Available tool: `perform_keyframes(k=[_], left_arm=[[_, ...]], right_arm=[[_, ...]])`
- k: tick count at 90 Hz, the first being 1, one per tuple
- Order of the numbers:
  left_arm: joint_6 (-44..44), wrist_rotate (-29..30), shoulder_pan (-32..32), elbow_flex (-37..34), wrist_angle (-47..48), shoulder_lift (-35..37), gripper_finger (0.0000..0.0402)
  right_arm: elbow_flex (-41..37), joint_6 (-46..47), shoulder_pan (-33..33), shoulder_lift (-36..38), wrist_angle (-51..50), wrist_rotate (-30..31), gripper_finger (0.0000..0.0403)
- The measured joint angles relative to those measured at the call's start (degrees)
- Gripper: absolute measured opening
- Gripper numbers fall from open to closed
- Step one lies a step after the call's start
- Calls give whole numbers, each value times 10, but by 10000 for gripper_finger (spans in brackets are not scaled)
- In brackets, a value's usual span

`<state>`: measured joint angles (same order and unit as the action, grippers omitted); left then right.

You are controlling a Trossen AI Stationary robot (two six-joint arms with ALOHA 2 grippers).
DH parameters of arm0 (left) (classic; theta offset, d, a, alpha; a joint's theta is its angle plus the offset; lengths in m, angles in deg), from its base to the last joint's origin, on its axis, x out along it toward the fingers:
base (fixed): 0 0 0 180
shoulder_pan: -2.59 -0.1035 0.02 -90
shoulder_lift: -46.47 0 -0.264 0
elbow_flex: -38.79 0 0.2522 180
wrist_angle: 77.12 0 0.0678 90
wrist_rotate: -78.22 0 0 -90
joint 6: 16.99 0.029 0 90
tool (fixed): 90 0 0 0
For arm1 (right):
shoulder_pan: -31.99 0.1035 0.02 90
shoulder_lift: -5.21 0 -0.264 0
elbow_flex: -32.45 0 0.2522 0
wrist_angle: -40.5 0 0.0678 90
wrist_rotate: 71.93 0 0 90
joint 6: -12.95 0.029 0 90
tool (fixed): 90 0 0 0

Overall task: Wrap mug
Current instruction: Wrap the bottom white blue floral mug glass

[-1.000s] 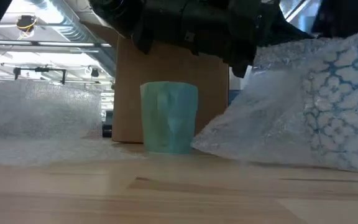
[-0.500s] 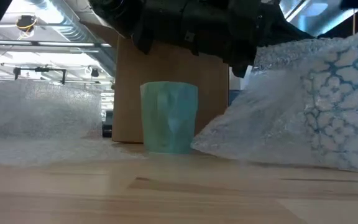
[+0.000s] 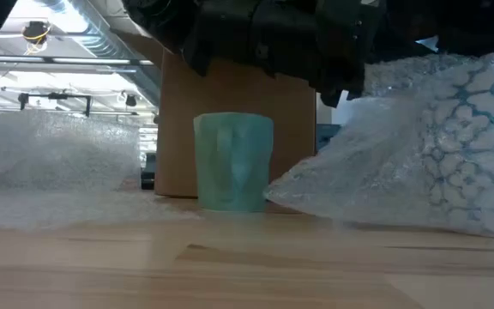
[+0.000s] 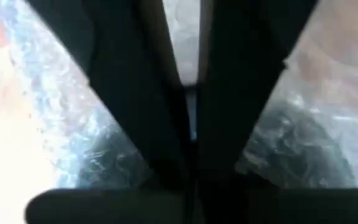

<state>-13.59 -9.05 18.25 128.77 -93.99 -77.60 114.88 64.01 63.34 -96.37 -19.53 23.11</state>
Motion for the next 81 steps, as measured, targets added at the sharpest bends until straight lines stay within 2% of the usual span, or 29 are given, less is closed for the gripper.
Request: perform_keyframes(k=[31,47,55,61,71,81], left_arm=[[0,0,0,0,-1,0,0],[0,0,0,0,-2,0,0],[0,0,0,0,-2,0,0],[0,0,0,0,-2,0,0],[-2,0,0,0,-2,0,0],[-2,0,0,0,-2,0,0]], right_arm=[[124,15,33,52,-152,2,0],[155,79,68,82,-264,94,0],[138,158,84,89,-327,155,0],[112,215,89,94,-365,174,0],[50,257,87,93,-373,148,0],[-9,256,86,92,-315,134,0]])
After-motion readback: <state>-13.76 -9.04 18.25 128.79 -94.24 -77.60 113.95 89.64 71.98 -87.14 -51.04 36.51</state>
